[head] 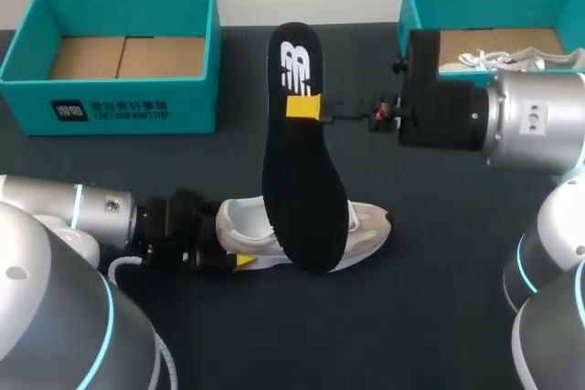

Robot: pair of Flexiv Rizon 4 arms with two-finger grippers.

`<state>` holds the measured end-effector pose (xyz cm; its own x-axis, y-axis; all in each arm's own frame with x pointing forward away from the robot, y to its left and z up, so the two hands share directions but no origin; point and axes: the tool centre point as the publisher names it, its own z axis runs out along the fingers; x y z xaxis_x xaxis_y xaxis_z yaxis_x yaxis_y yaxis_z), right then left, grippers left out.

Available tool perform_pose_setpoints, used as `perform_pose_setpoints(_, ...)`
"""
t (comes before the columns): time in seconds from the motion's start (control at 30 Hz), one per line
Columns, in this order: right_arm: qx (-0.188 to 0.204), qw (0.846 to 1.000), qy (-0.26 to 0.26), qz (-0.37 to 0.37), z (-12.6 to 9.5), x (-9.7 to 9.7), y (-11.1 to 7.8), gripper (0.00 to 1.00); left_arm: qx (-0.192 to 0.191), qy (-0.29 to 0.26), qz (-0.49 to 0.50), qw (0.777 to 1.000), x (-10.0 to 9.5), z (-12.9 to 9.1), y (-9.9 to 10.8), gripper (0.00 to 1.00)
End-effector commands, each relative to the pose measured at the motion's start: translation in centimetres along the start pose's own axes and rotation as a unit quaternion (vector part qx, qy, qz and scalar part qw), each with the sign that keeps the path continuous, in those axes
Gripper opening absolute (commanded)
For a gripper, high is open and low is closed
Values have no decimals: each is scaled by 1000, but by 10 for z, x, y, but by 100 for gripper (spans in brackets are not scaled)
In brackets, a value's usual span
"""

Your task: Take the shoe out of the shoebox, open the shoe tongue, remove and reinsert the insole, then place the shoe into the shoebox

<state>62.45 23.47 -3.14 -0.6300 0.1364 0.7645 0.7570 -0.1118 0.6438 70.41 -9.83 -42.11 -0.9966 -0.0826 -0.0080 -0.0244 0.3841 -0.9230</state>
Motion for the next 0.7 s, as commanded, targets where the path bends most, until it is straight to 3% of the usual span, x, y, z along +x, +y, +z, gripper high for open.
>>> perform_pose_setpoints(0.03,-2,1000,-6,2,-3,2,-3,0,-2,-1,0,1000,2,2,2,0)
perform_pose_setpoints(0.7,1,1000,1,3,-2,-9,7,0,-2,-1,0,1000,2,2,2,0)
